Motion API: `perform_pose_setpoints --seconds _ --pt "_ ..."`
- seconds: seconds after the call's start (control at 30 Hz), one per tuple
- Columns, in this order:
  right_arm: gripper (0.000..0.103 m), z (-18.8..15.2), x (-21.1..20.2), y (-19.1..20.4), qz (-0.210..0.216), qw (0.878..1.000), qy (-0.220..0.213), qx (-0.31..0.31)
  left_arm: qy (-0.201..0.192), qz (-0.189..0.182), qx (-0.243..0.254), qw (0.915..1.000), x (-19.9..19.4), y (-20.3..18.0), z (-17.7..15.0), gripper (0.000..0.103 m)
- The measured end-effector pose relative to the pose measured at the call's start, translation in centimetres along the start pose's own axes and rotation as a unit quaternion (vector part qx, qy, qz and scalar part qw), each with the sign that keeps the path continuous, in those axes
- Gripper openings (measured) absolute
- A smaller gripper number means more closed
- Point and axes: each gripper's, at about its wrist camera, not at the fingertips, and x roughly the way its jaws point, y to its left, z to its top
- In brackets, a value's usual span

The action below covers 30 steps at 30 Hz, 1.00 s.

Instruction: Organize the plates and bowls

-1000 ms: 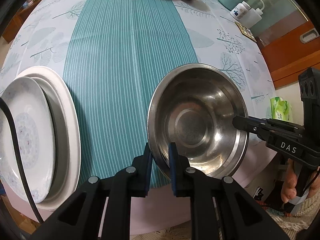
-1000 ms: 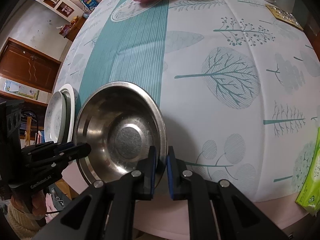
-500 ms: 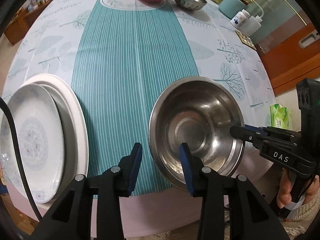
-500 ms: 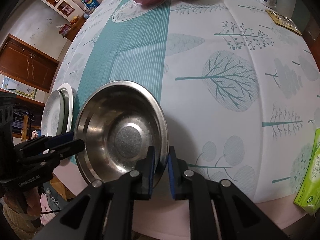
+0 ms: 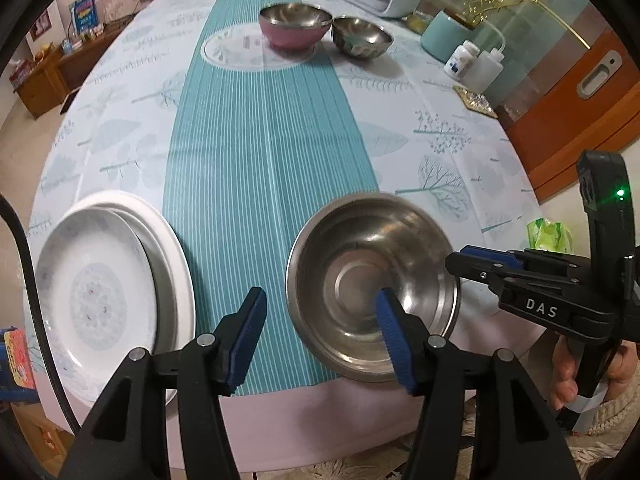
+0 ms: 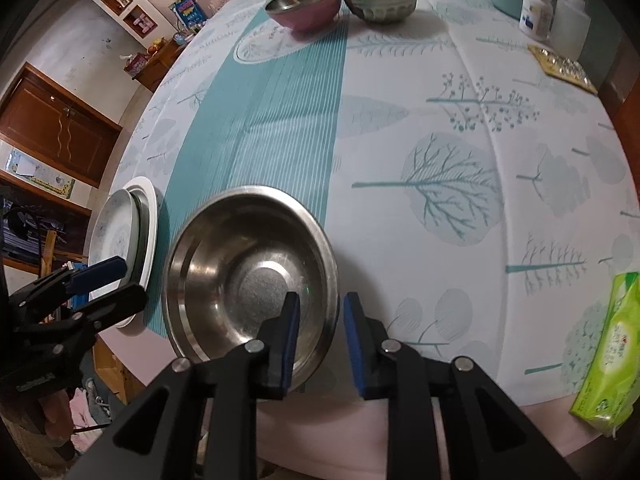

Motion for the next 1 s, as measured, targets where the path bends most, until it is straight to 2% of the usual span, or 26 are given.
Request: perform_pose_setpoints --seconds 0.17,0.43,0.5,0.67,0.77,1.0 --pt "0.023 0.4 -1.4 -0.2 0.004 1.000 -0.017 -0.003 -0.019 0.014 -0.002 0.9997 -1.8 -0.4 0.9 0.062" --pt "0.023 2.1 -5.3 -0.2 0.008 0.998 -0.052 -0.028 -0.048 0.027 -0.002 0.9985 -5.4 -1.2 3.9 0.064" --pt "0.023 3.1 -7.1 -0.3 0.003 0.997 -0.068 -0.037 -0.058 0.035 0.002 0.9977 -6.6 -1.5 4.9 0.069" --pt "0.023 6.1 -11.8 -0.3 -0.013 0.991 -0.122 -0.056 -0.097 0.055 0.006 0.9937 -10.2 -2.0 7.9 0.072" --pt "0.023 8.1 -14.7 -0.2 -0.024 0.985 -0.155 -0.069 -0.116 0.064 0.007 0.9912 -12.0 -2.1 9.9 0.078" --pt "0.023 13.1 -20.1 -0.3 -0.043 0.973 -0.210 -0.089 -0.133 0.089 0.011 0.9870 -14.0 -2.1 15.2 0.079"
